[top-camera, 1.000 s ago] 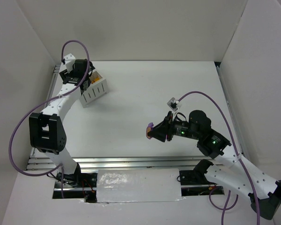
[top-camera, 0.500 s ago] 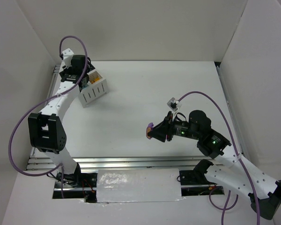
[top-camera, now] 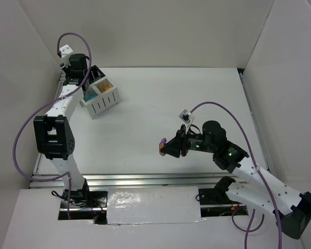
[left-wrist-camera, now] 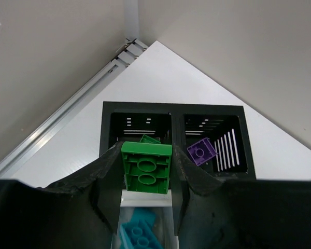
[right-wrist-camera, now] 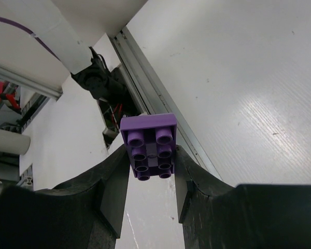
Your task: Sort the legos into containers by color
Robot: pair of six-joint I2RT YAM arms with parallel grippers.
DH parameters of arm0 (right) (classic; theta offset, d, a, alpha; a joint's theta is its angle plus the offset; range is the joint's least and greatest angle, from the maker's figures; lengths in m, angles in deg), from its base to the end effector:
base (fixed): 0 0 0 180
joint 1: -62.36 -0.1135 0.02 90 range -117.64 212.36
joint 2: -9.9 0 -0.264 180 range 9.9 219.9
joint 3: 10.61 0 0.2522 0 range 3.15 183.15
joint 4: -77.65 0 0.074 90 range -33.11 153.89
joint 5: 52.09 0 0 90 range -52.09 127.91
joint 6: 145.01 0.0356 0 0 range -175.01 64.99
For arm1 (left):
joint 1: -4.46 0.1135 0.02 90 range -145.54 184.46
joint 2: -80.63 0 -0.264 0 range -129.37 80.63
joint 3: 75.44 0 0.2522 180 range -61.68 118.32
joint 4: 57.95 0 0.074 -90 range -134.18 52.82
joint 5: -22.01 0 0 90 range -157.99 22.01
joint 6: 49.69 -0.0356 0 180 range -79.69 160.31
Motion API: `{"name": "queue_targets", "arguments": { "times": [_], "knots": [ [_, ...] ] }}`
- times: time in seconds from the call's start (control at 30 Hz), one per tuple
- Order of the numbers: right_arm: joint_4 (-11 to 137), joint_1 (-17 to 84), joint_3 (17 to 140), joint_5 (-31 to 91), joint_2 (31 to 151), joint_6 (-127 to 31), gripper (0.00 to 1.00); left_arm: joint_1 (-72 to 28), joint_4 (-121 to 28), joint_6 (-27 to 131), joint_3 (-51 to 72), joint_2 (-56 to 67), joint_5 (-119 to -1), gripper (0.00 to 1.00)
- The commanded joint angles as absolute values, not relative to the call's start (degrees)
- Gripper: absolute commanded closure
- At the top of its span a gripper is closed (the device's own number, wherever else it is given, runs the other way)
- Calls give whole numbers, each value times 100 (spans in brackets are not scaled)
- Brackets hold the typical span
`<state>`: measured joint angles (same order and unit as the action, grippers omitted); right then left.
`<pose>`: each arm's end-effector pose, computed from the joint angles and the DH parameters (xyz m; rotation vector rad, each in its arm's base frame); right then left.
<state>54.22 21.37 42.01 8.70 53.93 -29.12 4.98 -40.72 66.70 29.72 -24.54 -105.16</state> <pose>0.1253 0.1319 0.3077 -0.6459 1.8876 1.2549 0.4388 0.0255 0.3379 -0.8360 1.6150 0.2874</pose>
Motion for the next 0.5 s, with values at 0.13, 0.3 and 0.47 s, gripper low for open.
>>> {"name": "queue_targets", "arguments": {
  "times": [0.13, 0.3, 0.47],
  "knots": [
    [5844, 2149, 4270, 715, 5622, -2961, 100, 657, -5105, 6289, 3210, -3142, -10701, 100],
    [5896, 2141, 4288, 680, 5754, -2944, 100, 675, -5174, 6343, 3377, -3530, -10781, 99],
    [5923, 2149, 4350, 566, 5956, -2944, 100, 684, -5139, 6404, 3447, -3653, -10851, 79]
  ]
}}
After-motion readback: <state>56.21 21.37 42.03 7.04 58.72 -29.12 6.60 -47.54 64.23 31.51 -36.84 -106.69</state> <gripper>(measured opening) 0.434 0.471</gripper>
